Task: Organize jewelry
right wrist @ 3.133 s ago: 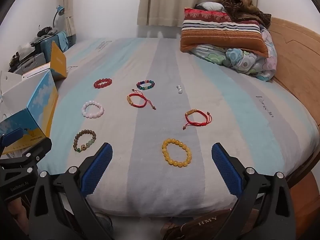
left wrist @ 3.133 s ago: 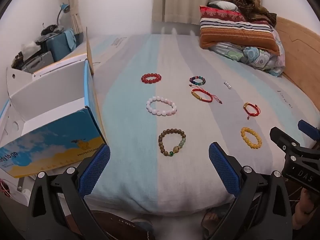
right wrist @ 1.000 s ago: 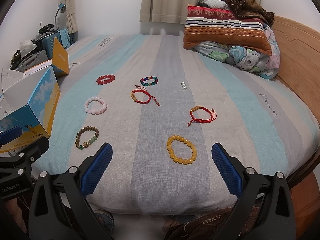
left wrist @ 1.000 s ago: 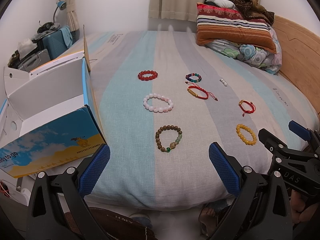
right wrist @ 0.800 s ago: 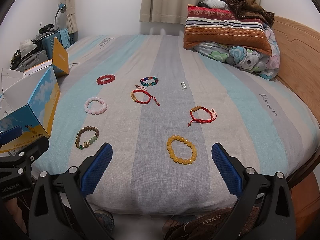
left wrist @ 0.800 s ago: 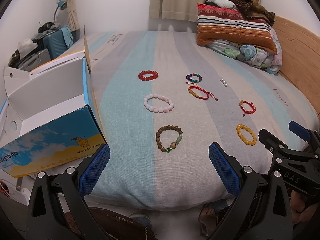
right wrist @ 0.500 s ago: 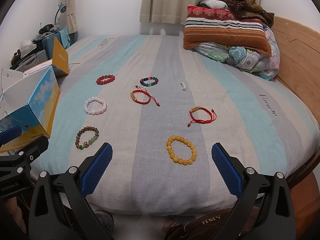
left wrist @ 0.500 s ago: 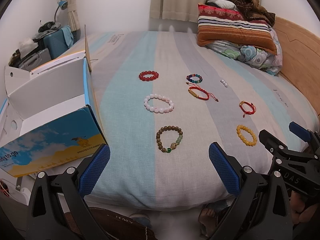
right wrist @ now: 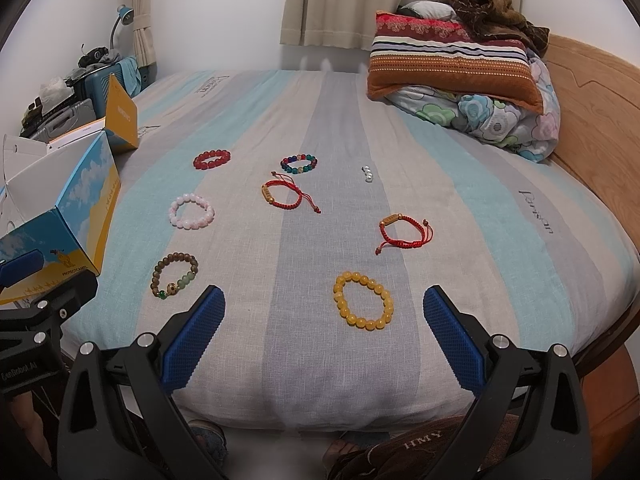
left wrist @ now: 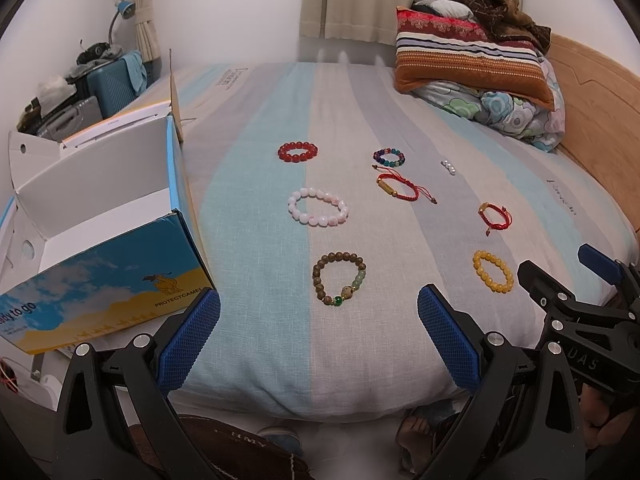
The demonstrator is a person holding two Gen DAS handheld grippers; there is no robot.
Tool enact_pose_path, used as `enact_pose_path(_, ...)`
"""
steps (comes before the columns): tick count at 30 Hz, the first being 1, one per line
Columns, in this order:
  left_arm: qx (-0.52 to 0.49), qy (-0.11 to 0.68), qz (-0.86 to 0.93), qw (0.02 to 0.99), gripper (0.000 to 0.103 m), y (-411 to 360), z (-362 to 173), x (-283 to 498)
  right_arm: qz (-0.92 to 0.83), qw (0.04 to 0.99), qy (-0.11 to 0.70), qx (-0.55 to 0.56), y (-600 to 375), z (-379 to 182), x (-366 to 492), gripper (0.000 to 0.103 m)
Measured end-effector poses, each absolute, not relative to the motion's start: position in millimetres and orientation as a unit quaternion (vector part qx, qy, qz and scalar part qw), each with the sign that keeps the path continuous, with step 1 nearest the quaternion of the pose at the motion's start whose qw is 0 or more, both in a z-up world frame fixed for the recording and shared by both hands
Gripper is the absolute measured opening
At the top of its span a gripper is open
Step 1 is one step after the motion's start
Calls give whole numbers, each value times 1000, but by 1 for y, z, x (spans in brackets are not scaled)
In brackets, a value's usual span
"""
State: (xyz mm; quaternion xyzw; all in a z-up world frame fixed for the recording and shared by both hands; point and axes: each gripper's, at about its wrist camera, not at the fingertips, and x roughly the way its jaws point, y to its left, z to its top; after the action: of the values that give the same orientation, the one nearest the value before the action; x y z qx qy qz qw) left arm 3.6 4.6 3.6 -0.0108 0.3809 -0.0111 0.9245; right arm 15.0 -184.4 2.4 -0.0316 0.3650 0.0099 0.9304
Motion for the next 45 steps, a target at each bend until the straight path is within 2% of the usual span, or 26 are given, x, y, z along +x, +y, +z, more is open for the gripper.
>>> enact_pose_path(12,-3,360,-4,933,97,-1,33,41,-25,933,359,-7,-221,41,58,96)
enact_pose_path(19,12,370,-14,929,97,-16,24,95,-38,915,400,-4,-246,38,120,96)
enact_pose_path(27,3,411,-22,911,97,-23,1,163,-33,874,484,11,-267,6,201,96)
enact_pose_path(35,16,455,-26,890,97,-20,-38,215,-33,829,558,-1,-272,-62,238,96)
enact_pose_path(43,17,513,-30,857,97,-10,-77,244,-43,787,614,29,-291,-93,264,95)
enact_pose_path(45,23,520,-35,853,97,-13,-83,245,-48,779,624,39,-293,-98,264,89)
